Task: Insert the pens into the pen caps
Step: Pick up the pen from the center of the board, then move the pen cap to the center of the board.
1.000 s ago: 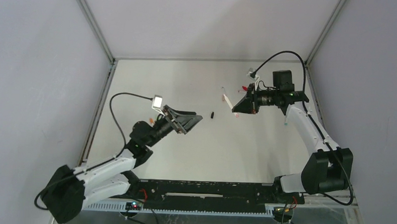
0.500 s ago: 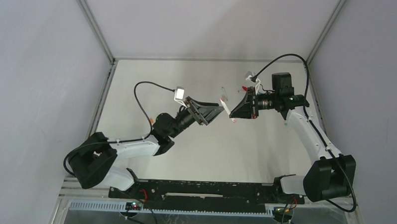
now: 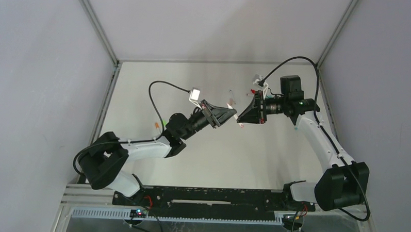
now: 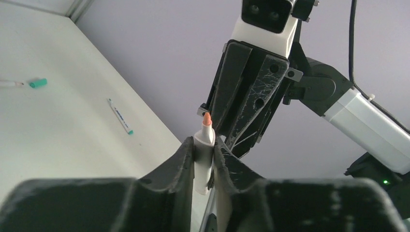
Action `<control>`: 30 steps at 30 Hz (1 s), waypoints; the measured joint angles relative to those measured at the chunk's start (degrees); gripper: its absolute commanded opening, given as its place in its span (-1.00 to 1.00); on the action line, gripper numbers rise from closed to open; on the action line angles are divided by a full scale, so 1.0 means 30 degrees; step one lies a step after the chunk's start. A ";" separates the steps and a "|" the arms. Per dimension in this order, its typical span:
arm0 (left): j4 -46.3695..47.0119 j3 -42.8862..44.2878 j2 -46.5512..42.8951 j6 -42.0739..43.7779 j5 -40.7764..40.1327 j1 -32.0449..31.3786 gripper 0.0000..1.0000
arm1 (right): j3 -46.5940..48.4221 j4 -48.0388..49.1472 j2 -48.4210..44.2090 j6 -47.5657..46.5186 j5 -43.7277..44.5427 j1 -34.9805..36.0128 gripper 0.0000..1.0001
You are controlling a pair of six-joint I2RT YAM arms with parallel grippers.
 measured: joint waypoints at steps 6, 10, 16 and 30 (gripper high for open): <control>-0.0430 0.0393 0.0255 -0.0175 0.0306 -0.0022 -1.00 | -0.0007 -0.0117 -0.0211 -0.0306 0.0721 0.0066 -1.00; -0.0415 0.0408 0.0291 -0.0335 0.0284 -0.0015 -1.00 | -0.0007 -0.0138 -0.0313 -0.0342 0.0947 0.0109 -0.74; 0.1654 -0.0022 0.0765 -0.1625 -0.0415 -0.0036 -1.00 | -0.0561 0.1107 -0.0918 0.0911 0.0918 0.0124 0.12; 0.5049 -0.0488 0.1173 -0.2361 -0.1923 -0.0597 -1.00 | -0.4036 0.9632 -0.2142 1.0091 0.0714 0.0306 0.24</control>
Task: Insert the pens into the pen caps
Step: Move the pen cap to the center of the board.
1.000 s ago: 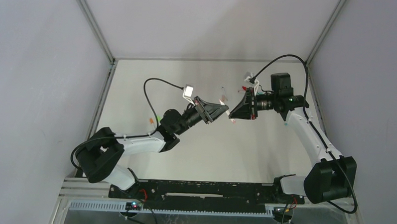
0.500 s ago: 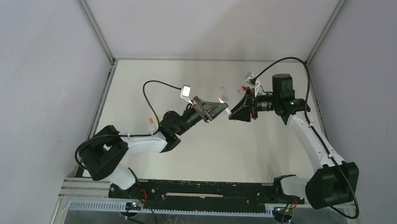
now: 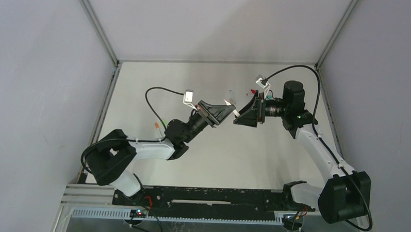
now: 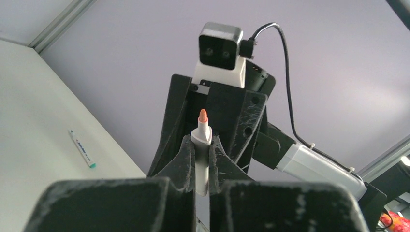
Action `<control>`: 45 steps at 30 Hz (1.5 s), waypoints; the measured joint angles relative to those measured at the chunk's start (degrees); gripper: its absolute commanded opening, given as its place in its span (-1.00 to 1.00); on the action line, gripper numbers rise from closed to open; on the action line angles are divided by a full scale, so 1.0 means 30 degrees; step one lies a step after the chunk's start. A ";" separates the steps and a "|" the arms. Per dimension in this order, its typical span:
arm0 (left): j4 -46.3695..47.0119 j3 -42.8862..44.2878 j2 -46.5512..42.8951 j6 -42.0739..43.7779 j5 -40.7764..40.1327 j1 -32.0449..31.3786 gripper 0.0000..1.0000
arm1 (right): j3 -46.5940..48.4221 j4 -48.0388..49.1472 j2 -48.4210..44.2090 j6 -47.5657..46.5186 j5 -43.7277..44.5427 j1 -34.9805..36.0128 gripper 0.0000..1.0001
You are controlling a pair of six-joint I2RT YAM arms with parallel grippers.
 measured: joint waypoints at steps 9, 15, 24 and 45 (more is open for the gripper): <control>0.0036 0.0000 0.0634 0.0007 -0.0117 -0.0211 -1.00 | -0.0051 0.1545 0.0000 0.1763 0.0160 0.0364 -0.10; 0.0044 0.0000 0.0656 0.0015 -0.0131 -0.0219 -1.00 | -0.0051 0.1574 0.0000 0.1989 0.0393 0.0364 -0.11; 0.0044 0.0000 0.0656 0.0051 -0.0306 -0.0226 -1.00 | -0.0051 0.1559 0.0117 0.1989 0.0503 0.0656 -0.09; -0.2076 -0.1872 -0.2157 0.2098 -0.2229 -0.0226 0.68 | -0.0029 -0.0794 0.0372 -0.1180 0.0568 -0.0801 -1.00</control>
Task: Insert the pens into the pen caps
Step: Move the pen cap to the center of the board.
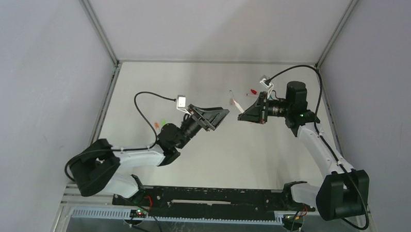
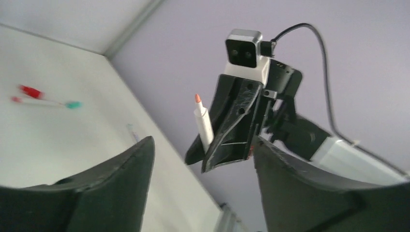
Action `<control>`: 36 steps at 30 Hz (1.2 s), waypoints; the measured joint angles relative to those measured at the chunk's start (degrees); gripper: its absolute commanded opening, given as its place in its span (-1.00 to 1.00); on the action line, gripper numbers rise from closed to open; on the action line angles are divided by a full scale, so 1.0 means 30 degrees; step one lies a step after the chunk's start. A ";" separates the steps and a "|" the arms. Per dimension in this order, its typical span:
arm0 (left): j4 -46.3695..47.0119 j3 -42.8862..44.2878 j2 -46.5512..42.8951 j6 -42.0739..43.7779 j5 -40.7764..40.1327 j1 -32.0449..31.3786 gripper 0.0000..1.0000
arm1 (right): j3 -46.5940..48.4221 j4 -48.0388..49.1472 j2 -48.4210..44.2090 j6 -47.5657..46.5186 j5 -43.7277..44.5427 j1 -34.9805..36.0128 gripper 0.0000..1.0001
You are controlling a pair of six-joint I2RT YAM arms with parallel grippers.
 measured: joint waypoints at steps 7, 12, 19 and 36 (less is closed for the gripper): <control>-0.8043 0.0838 -0.3228 0.2980 -0.0656 0.0568 1.00 | 0.0131 -0.1537 -0.0095 -0.1829 0.0670 -0.1865 -1.00; -1.5460 0.5676 -0.0874 0.3249 0.1581 0.2994 0.71 | 0.0138 -0.1938 -0.0211 -0.2251 0.1064 -0.2878 -1.00; -2.3941 1.3814 0.6011 0.4189 0.2739 0.4226 0.24 | 0.0138 -0.2120 -0.0262 -0.2390 0.1362 -0.4371 -1.00; -3.4549 2.9106 1.7923 0.4852 0.2004 0.4663 -0.32 | 0.0379 -0.2288 -0.0714 -0.2390 0.1319 -0.5442 -1.00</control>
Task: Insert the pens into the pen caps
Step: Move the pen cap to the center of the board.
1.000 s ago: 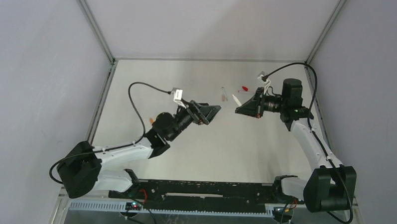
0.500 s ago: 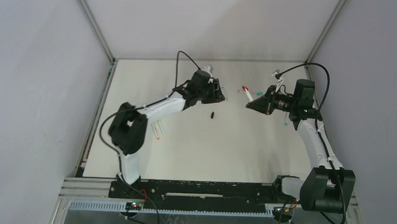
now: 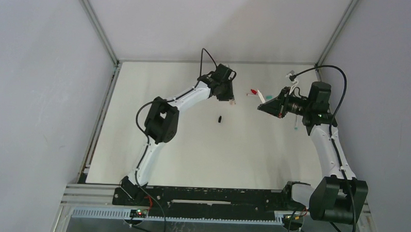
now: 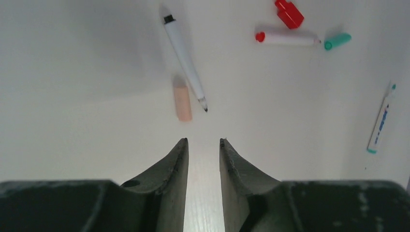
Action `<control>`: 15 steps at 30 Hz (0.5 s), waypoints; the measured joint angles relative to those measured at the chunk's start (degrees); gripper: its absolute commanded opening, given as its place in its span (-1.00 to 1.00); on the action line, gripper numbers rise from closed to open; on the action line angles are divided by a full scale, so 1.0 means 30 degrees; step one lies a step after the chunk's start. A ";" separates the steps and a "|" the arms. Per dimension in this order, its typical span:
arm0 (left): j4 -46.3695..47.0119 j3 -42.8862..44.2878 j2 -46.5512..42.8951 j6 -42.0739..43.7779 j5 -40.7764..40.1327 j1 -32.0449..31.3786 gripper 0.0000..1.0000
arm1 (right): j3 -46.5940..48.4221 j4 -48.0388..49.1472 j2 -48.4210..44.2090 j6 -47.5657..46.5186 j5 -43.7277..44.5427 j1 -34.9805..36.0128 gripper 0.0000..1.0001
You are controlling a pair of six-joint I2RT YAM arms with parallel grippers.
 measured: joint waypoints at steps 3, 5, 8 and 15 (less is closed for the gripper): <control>-0.0444 0.1224 0.1071 -0.0488 0.0146 0.0284 -0.33 | 0.0000 0.0000 -0.0117 0.0000 -0.0080 -0.0175 -1.00; -0.0670 0.1843 0.1661 -0.0794 0.0197 0.0474 -0.33 | 0.0000 -0.0007 -0.0175 0.0000 -0.0175 -0.0284 -1.00; -0.0823 0.2601 0.2412 -0.1282 0.0226 0.0714 -0.38 | 0.0007 0.0000 -0.0219 0.0007 -0.0270 -0.0423 -1.00; -0.0940 0.3169 0.3155 -0.2091 0.0670 0.1086 -0.41 | 0.0000 0.0000 -0.0226 0.0015 -0.0423 -0.0546 -1.00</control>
